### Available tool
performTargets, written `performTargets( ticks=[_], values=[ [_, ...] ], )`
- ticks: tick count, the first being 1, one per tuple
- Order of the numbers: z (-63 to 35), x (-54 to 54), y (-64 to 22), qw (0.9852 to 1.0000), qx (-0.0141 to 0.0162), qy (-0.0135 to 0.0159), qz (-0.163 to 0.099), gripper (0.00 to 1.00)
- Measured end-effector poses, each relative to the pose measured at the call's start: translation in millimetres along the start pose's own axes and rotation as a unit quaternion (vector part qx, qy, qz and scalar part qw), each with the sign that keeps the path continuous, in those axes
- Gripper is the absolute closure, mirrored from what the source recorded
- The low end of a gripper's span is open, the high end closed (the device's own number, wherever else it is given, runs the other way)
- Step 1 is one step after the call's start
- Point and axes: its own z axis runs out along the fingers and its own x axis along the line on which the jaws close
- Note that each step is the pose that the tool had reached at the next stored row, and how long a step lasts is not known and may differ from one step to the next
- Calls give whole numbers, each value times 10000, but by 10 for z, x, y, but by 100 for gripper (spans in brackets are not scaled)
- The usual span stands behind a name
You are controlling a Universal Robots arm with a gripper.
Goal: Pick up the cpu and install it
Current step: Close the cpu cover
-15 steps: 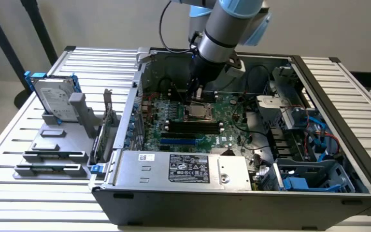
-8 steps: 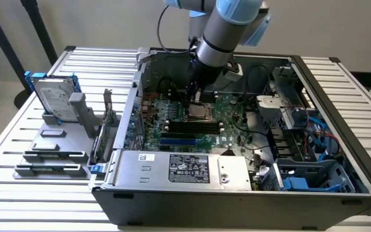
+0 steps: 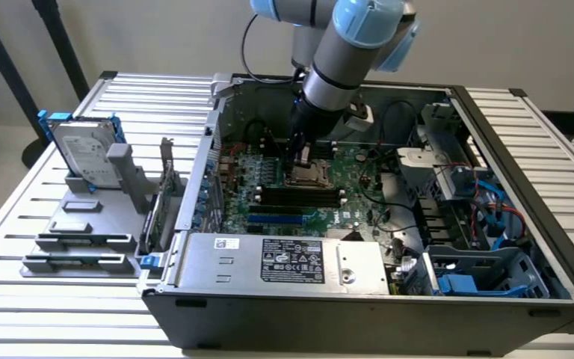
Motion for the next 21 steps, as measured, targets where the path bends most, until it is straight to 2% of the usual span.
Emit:
performTargets(
  ticks=[4, 7, 15, 21],
  values=[
    [-7, 0, -2, 10000, 3, 5, -1, 89],
    [-56, -6, -28, 10000, 21, 10, 0, 89],
    [-121, -40, -236, 10000, 29, 22, -3, 89],
    [-131, -40, -247, 10000, 31, 22, -3, 89]
  ],
)
